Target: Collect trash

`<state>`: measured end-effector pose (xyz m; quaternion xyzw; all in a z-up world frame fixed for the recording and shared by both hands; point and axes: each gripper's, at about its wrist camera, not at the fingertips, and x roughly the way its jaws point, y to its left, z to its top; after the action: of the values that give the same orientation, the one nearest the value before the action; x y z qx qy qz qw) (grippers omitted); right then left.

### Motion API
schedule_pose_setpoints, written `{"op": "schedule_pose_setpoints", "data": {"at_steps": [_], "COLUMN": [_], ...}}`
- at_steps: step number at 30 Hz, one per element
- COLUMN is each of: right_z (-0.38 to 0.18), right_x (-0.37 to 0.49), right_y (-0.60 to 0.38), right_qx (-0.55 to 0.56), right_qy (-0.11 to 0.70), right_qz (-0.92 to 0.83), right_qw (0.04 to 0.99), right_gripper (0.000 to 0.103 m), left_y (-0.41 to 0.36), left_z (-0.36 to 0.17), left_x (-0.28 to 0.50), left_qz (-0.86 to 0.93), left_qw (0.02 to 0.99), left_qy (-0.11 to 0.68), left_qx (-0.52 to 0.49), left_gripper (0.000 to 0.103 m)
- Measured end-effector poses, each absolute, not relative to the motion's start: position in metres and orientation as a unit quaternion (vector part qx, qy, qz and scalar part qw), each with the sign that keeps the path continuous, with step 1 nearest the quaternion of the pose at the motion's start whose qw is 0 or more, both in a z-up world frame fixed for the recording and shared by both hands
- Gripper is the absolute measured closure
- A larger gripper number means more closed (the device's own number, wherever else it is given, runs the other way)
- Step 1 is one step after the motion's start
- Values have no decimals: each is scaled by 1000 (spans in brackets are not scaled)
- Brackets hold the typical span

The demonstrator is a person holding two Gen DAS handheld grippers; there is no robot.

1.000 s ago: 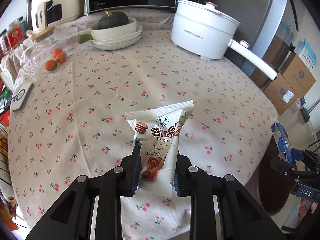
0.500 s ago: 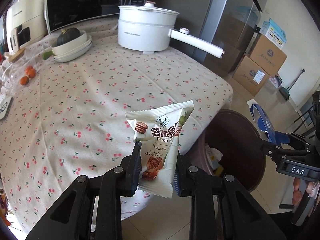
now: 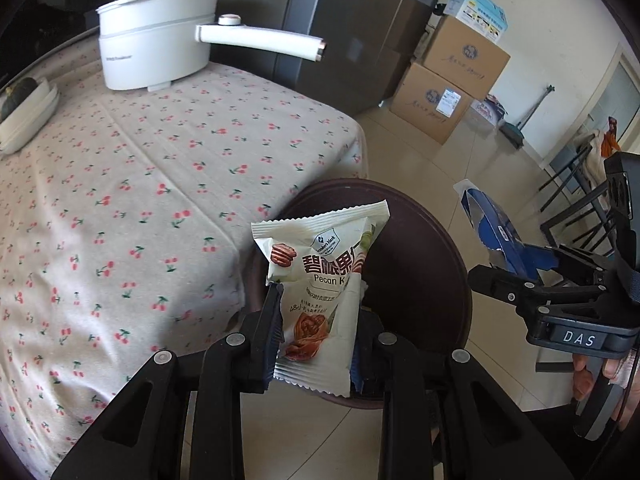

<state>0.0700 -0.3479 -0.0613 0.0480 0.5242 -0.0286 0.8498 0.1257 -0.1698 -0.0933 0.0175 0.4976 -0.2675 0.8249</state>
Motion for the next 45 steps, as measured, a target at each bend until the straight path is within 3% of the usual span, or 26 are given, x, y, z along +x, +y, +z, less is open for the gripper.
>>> {"op": "schedule_pose_setpoints", "data": {"at_steps": [4, 9, 12, 29, 31, 33, 45], "right_z": [-68, -69, -69, -73, -75, -75, -68], "right_x": [63, 59, 60, 75, 77, 79, 84], "right_y": [-361, -373, -376, -359, -358, -358, -347], "right_qx": [46, 52, 55, 70, 80, 91, 63], "right_qy": [534, 538, 539, 546, 546, 541, 526], "right_qz": [-36, -40, -40, -28, -31, -37, -68], "right_qw": [843, 840, 840, 834, 833, 835, 845], "right_gripper": [28, 28, 28, 25, 17, 0, 0], "left_y": [-191, -191, -184, -121, -113, -105, -58], "left_z": [-106, -118, -119, -114, -113, -112, -92], "left_x": [127, 137, 139, 137, 136, 134, 124], "left_qz": [-284, -252, -234, -173, -171, -168, -155], "left_qw": [813, 800, 803, 815, 813, 814, 828], "left_qy": [507, 545, 548, 554, 556, 556, 539], "left_qx": [27, 9, 8, 9, 8, 7, -18], "left_gripper": [68, 10, 0, 0, 0, 0, 0]}}
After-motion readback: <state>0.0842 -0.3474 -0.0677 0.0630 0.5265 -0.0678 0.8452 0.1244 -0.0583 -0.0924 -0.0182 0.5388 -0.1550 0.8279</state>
